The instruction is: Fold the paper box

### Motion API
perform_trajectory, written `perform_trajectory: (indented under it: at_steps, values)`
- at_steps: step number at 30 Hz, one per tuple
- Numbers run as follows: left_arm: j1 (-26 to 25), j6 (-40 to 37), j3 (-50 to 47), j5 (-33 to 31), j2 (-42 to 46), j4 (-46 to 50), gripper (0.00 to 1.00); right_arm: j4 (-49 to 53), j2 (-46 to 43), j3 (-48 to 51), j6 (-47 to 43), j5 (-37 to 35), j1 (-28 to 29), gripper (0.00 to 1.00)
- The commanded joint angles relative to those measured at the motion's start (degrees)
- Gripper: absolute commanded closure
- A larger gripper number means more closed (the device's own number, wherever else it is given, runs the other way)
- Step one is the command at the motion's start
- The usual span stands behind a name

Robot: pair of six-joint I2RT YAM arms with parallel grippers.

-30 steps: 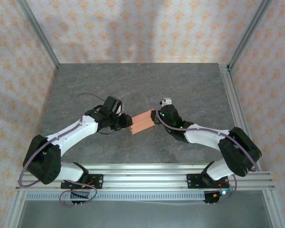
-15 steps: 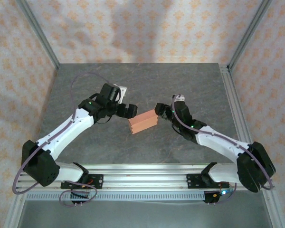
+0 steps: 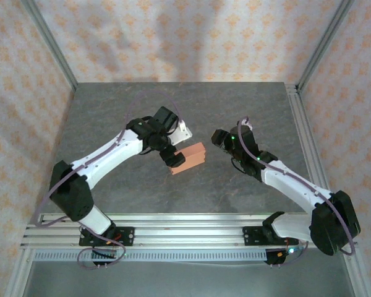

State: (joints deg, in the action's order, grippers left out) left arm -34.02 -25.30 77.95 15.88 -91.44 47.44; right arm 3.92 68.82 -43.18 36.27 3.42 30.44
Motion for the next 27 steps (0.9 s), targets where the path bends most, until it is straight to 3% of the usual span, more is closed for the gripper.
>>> perform_trajectory:
  at_steps: [1, 5, 11, 16, 18, 23, 27]
  values:
    - [0.18, -4.67, 3.13, 1.21, -2.87, 4.92, 0.09, 1.85, -0.29, -1.75, 0.11, 1.86, -0.55, 0.27]
    - [0.27, -5.72, 3.10, 3.19, -5.42, 5.34, 0.11, 2.74, 0.60, -2.98, -1.87, 2.48, -0.64, 0.27]
    - [0.40, -4.87, 1.47, 4.90, -7.83, 4.28, 0.27, 2.15, 1.15, -2.83, -2.57, 3.50, -0.64, 0.27]
    - [0.53, -4.12, 1.63, 2.77, -9.70, 4.16, 0.44, 2.14, 0.82, -2.04, -2.12, 3.69, -0.72, 0.28]
    - [0.53, -3.77, 1.32, 1.08, -9.88, 3.48, 0.57, 1.94, 0.71, -1.82, -2.08, 3.64, -0.72, 0.28]
    - [0.28, -3.03, 1.16, -0.33, -9.08, 3.18, 0.63, 1.71, 0.71, -1.39, -1.99, 3.53, -0.71, 0.28]
    - [-0.88, -1.95, -1.23, -7.38, -6.03, -1.44, 0.64, 1.42, 1.13, -1.47, -2.01, 3.37, -0.73, 0.28]
